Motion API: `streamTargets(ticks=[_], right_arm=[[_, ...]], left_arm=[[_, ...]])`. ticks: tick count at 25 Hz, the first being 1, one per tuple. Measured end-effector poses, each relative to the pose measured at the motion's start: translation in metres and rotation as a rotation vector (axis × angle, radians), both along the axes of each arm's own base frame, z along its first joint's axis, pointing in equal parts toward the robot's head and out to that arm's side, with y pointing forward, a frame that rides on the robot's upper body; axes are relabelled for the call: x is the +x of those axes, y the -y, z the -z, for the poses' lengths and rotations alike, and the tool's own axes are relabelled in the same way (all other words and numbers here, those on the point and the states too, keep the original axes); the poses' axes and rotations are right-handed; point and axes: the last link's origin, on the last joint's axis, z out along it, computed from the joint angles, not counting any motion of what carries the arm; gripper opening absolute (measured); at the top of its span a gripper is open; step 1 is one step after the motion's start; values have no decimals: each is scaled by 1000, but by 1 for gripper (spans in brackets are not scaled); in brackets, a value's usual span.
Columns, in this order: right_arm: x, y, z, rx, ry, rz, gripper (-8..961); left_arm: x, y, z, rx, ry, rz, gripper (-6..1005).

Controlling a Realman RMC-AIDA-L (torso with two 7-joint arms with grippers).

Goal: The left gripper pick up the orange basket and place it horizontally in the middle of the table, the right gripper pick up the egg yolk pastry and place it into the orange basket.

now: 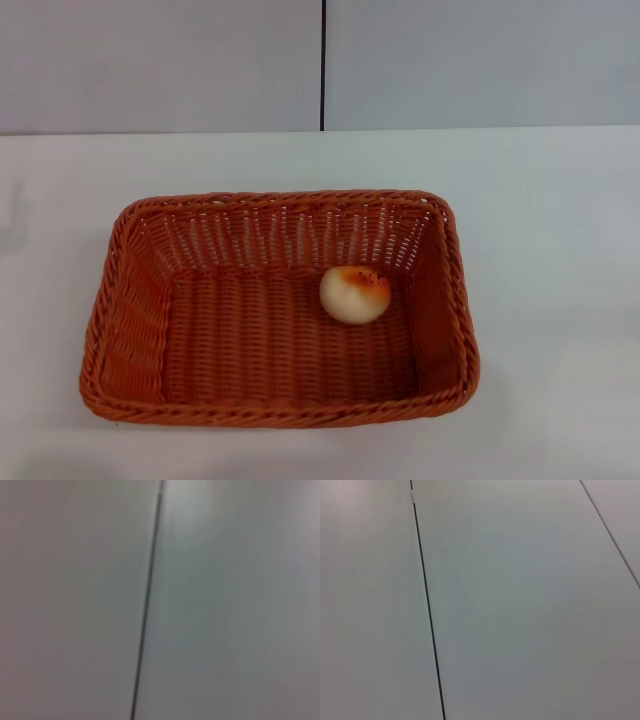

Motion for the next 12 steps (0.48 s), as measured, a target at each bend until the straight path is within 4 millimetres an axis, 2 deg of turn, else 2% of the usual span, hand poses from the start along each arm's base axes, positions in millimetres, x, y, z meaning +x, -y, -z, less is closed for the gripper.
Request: streamTargets(ticks=[2,12], right_arm=[[0,-3,1,1,-8,0,777],[0,-21,-1,6,-17,14,777]], left_arm=[[0,-1,0,8,16,-6,443],[0,-2,-1,18,20,-8,778]])
